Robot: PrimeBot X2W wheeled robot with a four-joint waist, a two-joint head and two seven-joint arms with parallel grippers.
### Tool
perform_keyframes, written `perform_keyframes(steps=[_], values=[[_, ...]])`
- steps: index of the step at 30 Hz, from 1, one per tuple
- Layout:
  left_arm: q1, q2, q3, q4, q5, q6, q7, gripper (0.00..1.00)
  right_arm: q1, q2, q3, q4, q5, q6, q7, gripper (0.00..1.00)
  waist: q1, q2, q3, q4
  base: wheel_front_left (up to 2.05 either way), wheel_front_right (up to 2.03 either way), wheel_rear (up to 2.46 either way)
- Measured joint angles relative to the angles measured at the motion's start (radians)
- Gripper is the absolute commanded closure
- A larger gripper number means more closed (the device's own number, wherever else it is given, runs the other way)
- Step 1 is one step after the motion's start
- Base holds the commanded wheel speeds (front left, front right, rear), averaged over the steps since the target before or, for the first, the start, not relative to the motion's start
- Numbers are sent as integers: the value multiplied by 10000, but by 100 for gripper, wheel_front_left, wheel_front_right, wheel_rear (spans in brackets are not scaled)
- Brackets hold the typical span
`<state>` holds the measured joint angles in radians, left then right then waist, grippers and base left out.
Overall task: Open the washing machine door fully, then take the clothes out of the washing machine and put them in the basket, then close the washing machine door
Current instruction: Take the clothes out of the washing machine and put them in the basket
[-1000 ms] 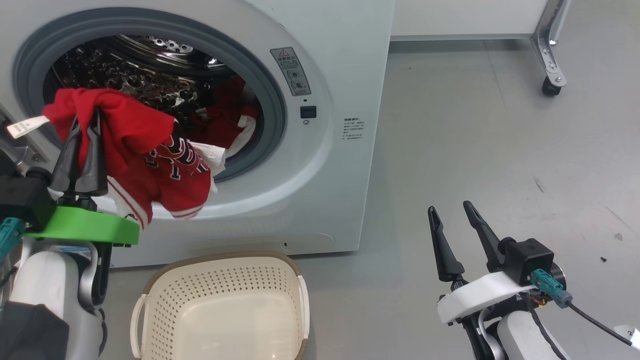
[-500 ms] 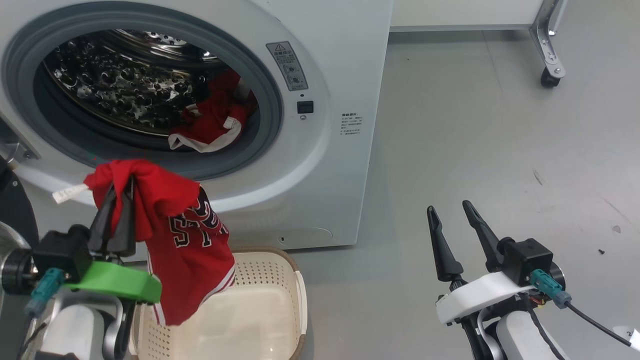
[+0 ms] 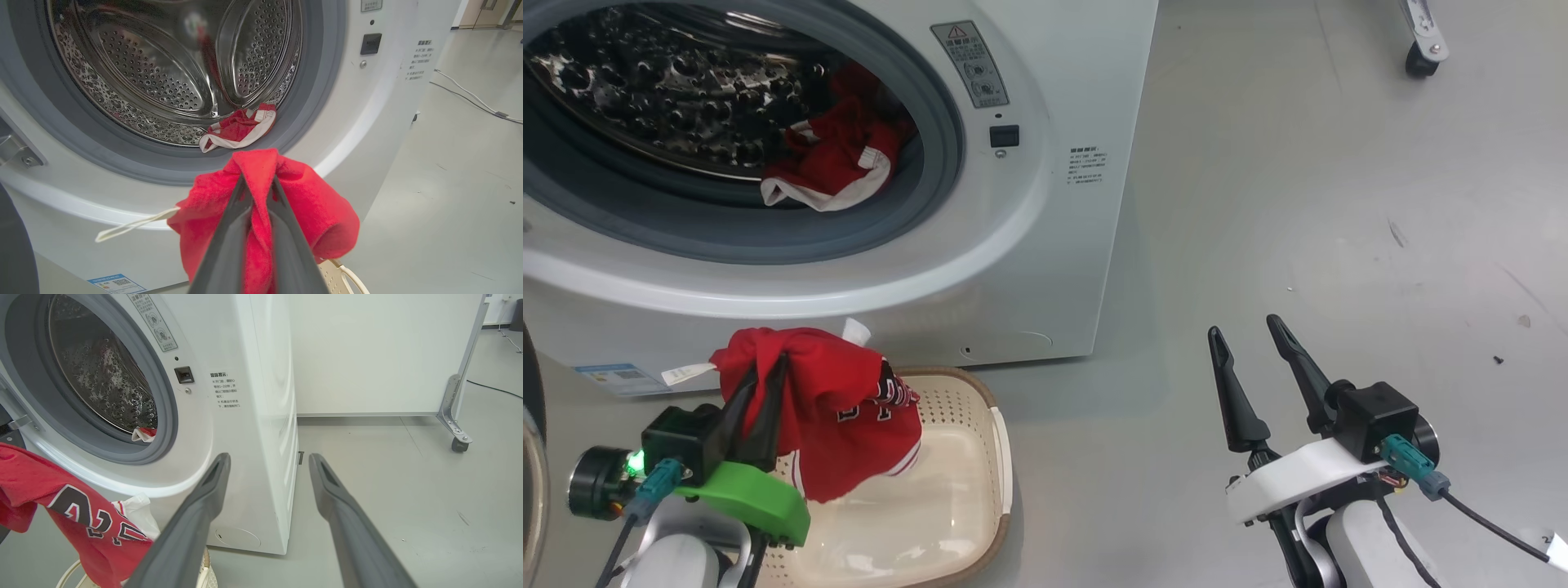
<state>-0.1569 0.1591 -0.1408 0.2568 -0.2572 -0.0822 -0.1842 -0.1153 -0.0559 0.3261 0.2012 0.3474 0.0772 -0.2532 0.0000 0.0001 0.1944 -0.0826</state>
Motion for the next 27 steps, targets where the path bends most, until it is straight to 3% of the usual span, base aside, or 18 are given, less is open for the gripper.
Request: perform_keyframes(steps=[11,27], values=[[-24,159,-623,738,293,-128,591,100,-469,0,121,-240,-167,-4,0,0,0,0,1043,-231,0,0,0],[-1086,899,-901,2098,777,-259,1317,100,-1111,2,314,-692,-151,-184,0,0,0,0,2776,-848,0,0,0]])
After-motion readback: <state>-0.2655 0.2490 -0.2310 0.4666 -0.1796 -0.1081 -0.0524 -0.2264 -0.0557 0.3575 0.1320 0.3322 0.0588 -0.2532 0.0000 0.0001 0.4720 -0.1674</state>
